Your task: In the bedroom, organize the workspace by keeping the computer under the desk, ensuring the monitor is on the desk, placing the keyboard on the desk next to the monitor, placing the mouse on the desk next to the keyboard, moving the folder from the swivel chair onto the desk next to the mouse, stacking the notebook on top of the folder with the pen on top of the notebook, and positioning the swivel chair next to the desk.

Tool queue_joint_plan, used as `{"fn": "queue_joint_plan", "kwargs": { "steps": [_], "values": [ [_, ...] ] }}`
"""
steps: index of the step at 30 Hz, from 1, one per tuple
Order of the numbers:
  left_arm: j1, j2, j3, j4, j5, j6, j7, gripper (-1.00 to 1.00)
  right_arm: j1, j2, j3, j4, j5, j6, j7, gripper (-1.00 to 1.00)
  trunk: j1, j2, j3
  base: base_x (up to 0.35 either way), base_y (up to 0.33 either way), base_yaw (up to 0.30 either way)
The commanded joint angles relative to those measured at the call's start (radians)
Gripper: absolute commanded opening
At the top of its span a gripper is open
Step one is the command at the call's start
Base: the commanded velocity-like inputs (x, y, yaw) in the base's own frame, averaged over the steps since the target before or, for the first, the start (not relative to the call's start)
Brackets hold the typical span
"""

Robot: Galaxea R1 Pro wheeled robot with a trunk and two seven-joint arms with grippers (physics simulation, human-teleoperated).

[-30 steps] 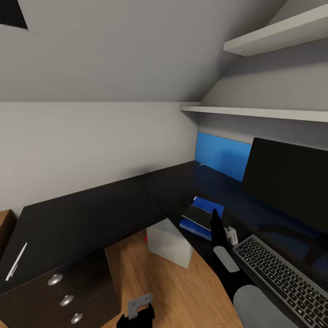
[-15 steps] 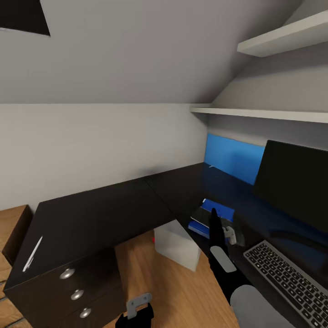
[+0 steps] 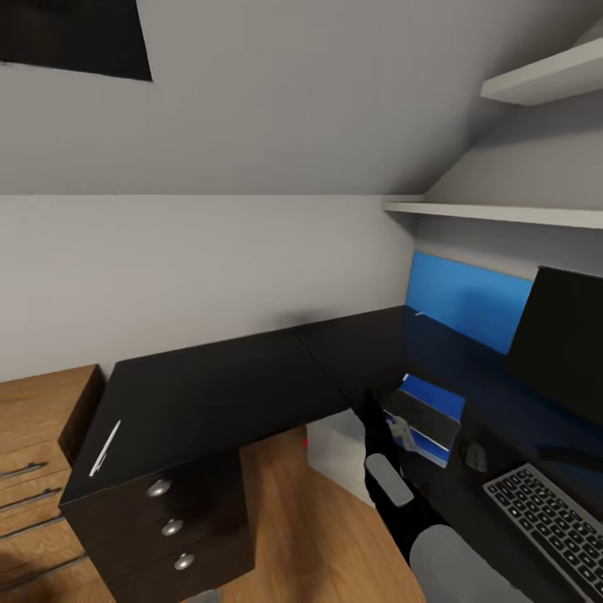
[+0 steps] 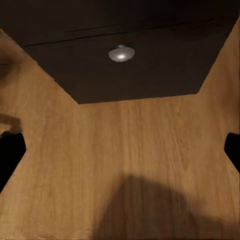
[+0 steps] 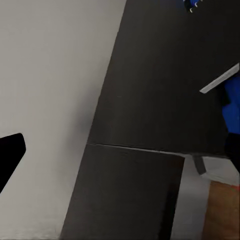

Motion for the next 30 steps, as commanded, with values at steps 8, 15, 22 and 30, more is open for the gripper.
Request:
{"fn": "queue_joint_plan", "kwargs": {
  "steps": [8,15,22,30],
  "values": [
    [-0.001,0.026,-0.009,0.191,0.079,-0.167,-0.255,1.00,-0.001,0.036,0.269,0.028,0.200,-0.136,-0.237,1.00,0.000,-0.001,0.004,0.000,0.000,0.262],
    [-0.001,0.025,-0.002,0.233,0.090,-0.172,-0.293,1.00,-0.001,0.036,0.304,0.115,0.241,-0.159,-0.273,1.00,0.000,-0.001,0.007,0.000,0.000,0.274],
    [-0.001,0.019,0.001,0.240,0.095,-0.173,-0.297,1.00,-0.001,0.036,0.305,0.122,0.242,-0.160,-0.273,1.00,0.000,-0.001,0.011,0.000,0.000,0.275],
    [-0.001,0.017,0.002,0.252,0.096,-0.174,-0.298,1.00,-0.001,0.036,0.305,0.124,0.241,-0.161,-0.274,1.00,0.000,-0.001,0.014,0.000,0.000,0.275]
  ]
}}
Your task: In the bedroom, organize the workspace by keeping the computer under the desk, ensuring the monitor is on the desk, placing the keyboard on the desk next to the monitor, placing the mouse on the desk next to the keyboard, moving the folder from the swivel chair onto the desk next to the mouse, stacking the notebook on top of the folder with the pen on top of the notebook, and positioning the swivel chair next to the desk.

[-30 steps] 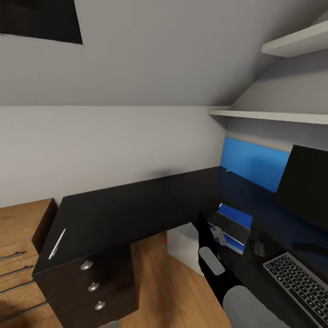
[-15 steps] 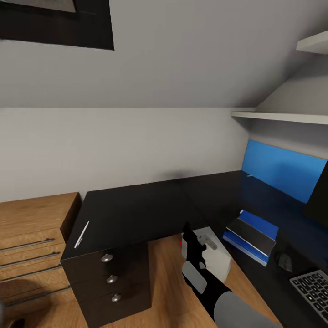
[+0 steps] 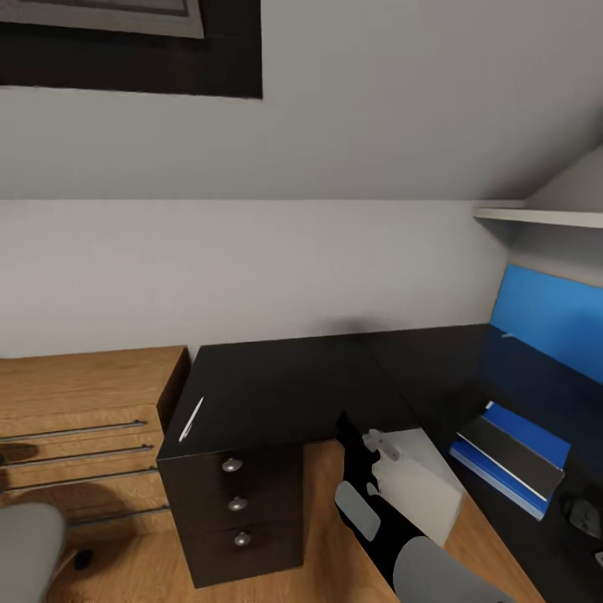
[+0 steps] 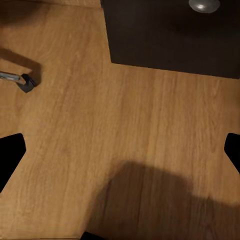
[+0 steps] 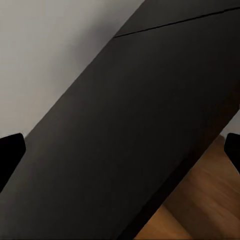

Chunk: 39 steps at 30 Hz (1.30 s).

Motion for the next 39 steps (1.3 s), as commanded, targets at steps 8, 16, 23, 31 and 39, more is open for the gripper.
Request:
{"fn": "queue_joint_plan", "kwargs": {
  "steps": [8,16,23,31,39],
  "values": [
    [-0.001,-0.001,-0.009,0.009,0.009,-0.005,0.005,1.00,-0.001,0.000,0.005,0.001,0.000,-0.005,-0.008,1.00,0.000,-0.001,0.003,0.000,0.000,0.275],
    [-0.001,-0.001,-0.008,0.010,0.009,-0.004,0.005,1.00,-0.001,0.000,0.010,0.036,0.015,-0.005,-0.006,1.00,0.000,-0.001,0.007,0.000,0.000,0.275],
    [-0.001,-0.002,-0.008,0.016,0.009,-0.004,0.005,1.00,-0.001,0.000,0.011,0.042,0.060,-0.005,-0.005,1.00,0.000,-0.001,0.010,0.000,0.000,0.275],
    [-0.001,-0.005,-0.008,0.019,0.009,-0.004,0.005,1.00,-0.001,0.000,0.011,0.043,0.064,-0.005,-0.005,1.00,0.000,-0.001,0.014,0.000,0.000,0.275],
    [-0.001,-0.013,-0.009,0.030,0.009,-0.004,0.004,1.00,-0.001,0.000,0.011,0.044,0.065,-0.005,-0.003,1.00,0.000,-0.001,0.019,0.000,0.000,0.275]
  ]
}}
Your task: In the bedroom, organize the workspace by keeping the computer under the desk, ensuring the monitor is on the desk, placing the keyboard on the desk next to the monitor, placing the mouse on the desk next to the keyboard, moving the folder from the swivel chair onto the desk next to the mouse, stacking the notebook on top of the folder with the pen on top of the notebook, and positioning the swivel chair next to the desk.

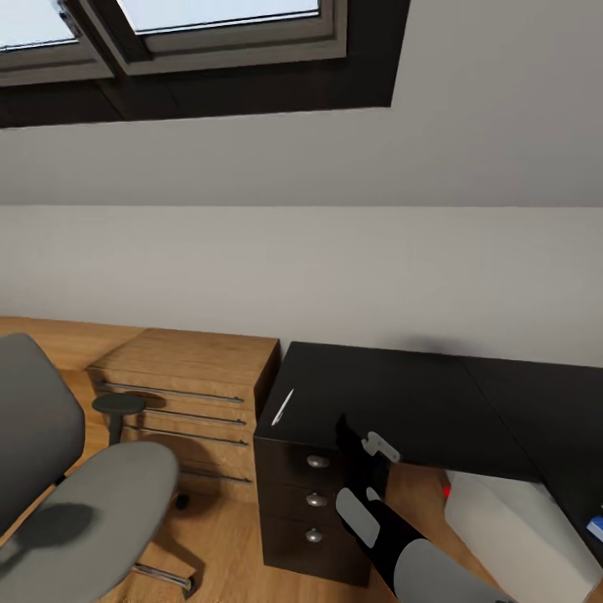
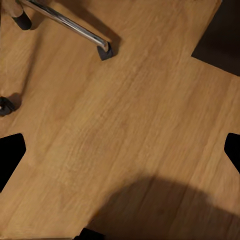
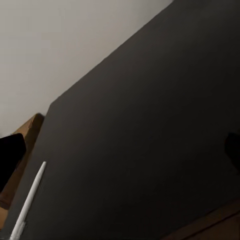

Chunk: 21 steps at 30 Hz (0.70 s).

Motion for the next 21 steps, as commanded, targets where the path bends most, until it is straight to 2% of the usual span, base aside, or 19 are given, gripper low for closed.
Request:
{"fn": "queue_joint_plan", "kwargs": {
  "steps": [1,21],
  "values": [
    [-0.001,0.000,-0.008,0.000,0.009,-0.005,0.006,1.00,-0.001,0.000,0.005,0.000,0.000,-0.004,-0.008,1.00,0.000,-0.001,-0.001,0.000,0.000,0.275],
    [-0.001,-0.002,-0.009,0.001,0.009,-0.005,0.005,1.00,-0.001,0.000,0.005,0.000,0.001,-0.004,-0.006,1.00,0.000,-0.001,0.011,0.000,0.000,0.275]
  ]
}}
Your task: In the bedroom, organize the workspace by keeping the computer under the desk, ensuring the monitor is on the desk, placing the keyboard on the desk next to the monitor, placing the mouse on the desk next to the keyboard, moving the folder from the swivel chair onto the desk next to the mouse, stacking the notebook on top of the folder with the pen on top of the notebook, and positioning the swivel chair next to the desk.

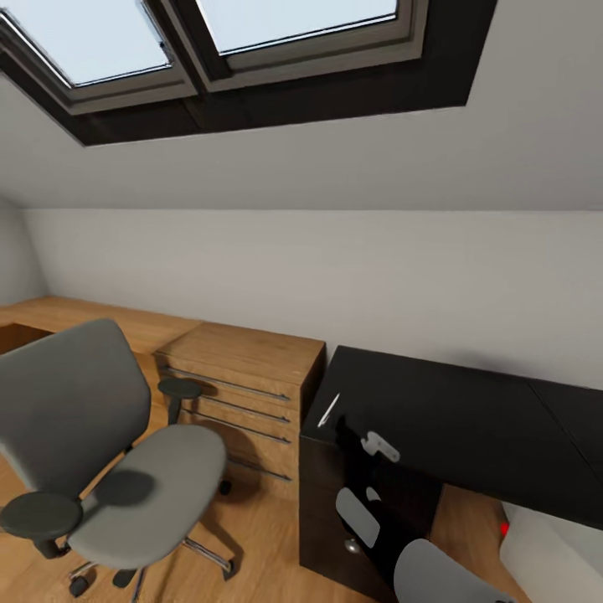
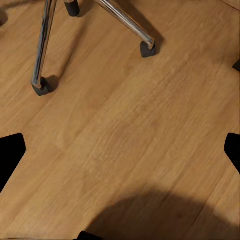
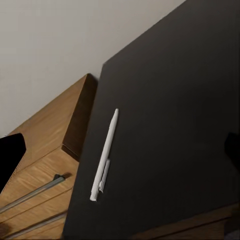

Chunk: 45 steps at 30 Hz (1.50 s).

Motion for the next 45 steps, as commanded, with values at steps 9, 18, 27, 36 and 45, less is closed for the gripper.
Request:
{"fn": "queue_joint_plan", "kwargs": {
  "steps": [9,18,27,36,45],
  "values": [
    [-0.001,0.000,-0.009,0.000,0.008,-0.005,0.006,1.00,-0.001,0.000,0.005,0.000,-0.002,-0.003,-0.007,1.00,0.000,-0.001,0.004,0.000,0.000,0.275],
    [-0.001,0.000,-0.008,0.000,0.008,-0.005,0.006,1.00,-0.001,0.000,0.005,0.000,-0.002,0.003,-0.006,1.00,0.000,-0.001,0.009,0.000,0.000,0.174],
    [-0.001,0.000,-0.009,0.000,0.007,-0.007,0.006,1.00,-0.001,0.000,0.004,-0.004,0.000,0.003,0.034,1.00,0.000,-0.001,0.007,0.000,0.000,-0.036],
    [-0.001,0.000,-0.008,0.001,0.007,-0.007,0.006,1.00,-0.001,0.000,0.004,0.002,-0.001,0.002,0.142,1.00,0.000,-0.001,-0.004,0.000,0.000,-0.188],
    [-0.001,0.000,-0.008,0.002,0.007,-0.007,0.006,1.00,-0.001,0.000,0.004,0.002,-0.001,0.002,0.146,1.00,0.000,-0.001,-0.016,0.000,0.000,-0.198]
  ]
}}
